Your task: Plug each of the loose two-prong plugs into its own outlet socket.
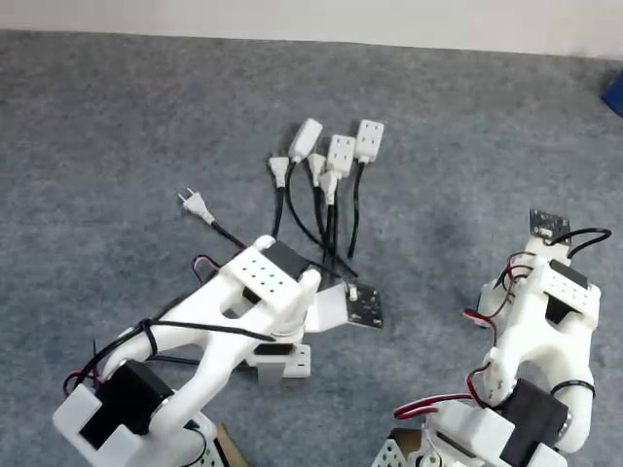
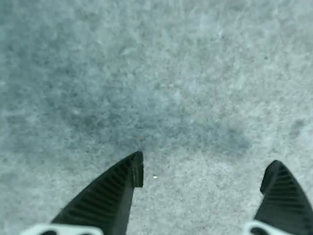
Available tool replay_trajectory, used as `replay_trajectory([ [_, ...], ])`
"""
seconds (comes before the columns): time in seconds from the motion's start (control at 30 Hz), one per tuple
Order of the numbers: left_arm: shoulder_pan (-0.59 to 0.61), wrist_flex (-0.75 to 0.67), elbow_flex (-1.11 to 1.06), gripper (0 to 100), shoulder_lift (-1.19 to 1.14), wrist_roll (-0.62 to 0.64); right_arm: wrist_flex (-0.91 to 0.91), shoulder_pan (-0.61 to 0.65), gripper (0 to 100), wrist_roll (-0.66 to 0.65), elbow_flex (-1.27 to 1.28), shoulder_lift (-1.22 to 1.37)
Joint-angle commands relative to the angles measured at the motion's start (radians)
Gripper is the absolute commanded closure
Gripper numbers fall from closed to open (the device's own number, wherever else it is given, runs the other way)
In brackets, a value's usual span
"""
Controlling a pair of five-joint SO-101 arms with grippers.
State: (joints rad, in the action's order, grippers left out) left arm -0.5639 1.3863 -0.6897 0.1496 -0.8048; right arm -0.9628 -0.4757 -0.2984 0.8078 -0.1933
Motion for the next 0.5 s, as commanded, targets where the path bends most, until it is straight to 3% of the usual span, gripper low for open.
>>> replay_trajectory([
  [0.0,0.041,-0.107,-0.079,78,0.024,0.006,-0.010,0.008,63.0,-0.017,-0.005,-0.015],
  [0.17,0.062,-0.198,-0.122,78,0.024,0.009,-0.010,0.013,63.0,-0.014,-0.005,-0.015],
  [0.47,0.005,-0.213,-0.045,78,0.022,0.052,-0.010,0.013,63.0,-0.014,-0.005,-0.015],
])
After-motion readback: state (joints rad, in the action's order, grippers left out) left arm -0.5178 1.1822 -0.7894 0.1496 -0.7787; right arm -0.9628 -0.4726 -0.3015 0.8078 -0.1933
